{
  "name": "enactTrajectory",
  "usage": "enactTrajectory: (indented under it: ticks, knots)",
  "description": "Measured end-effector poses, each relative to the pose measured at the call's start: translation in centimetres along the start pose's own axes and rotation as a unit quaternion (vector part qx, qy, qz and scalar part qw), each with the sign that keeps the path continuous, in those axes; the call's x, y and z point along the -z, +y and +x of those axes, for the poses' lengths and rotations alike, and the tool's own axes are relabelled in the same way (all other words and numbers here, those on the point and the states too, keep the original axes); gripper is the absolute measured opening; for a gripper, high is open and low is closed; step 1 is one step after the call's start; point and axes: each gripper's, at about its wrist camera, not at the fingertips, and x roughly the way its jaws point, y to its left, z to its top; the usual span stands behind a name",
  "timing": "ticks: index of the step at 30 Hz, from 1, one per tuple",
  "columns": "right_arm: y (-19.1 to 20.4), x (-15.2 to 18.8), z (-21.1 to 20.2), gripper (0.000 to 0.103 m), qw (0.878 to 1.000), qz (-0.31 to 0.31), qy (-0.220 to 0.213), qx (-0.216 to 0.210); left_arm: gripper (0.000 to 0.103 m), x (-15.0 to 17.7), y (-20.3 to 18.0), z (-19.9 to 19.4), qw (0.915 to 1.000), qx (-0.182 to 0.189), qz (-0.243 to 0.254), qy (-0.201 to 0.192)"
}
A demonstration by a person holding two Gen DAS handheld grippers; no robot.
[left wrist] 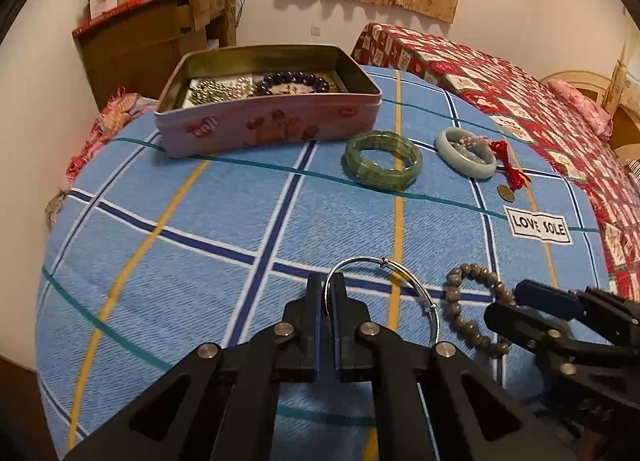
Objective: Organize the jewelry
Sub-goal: 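Close the left tool on the silver bangle while the right tool lifts the bead bracelet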
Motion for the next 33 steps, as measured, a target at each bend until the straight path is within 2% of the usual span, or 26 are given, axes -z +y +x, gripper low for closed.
enactTrajectory:
  ticks: [2,3,4,7,16,20,25,33]
  knots:
    - [0.7,0.1,0.2,0.036,0.999,-0.028,-0.002,0.027,0.003,0.2,0.3,-0.4,1.0,0.002,-0.005,-0.002]
    - [0.9,0.1,0.3,0.019,0.999,-0.037,-0.001,0.037,0.003,0.4,0.4,-0.6,1.0,0.005,-0.007,-0.003]
    - [0.7,0.1,0.3,0.014,0.999,-0.035,-0.001,0.036,0.003,0.5,0.5,-0.8,0.9999,0.006,-0.008,-0.006]
    - [-0.1,-0.1,-0.2,0.013,1.0,-0.008,-0.002,0.013,0.003,0.6,0.6,-1.6,0.9999,-0.002,-0.003,-0.015]
    - [-0.2,-2.3,-5.9,0.013,0.996,0.01,-0.092,-0.013,0.003,-0.5,1.8,-4.2,0.9984,0.008,-0.014,-0.054]
    - [0.4,-4.2,-7.3,0.013,0.992,0.014,-0.121,-0.045,0.003,-1.5,2.1,-5.2,0.9971,0.006,-0.016,-0.074]
    - [0.9,-5.9,-6.8,0.013,0.989,0.026,-0.131,-0.057,0.003,-2.7,3.1,-5.7,0.9955,0.003,-0.029,-0.09]
    - [1.6,-5.6,-6.2,0.013,0.989,0.027,-0.126,-0.066,0.003,-2.9,3.4,-5.4,0.9959,-0.023,-0.026,-0.084]
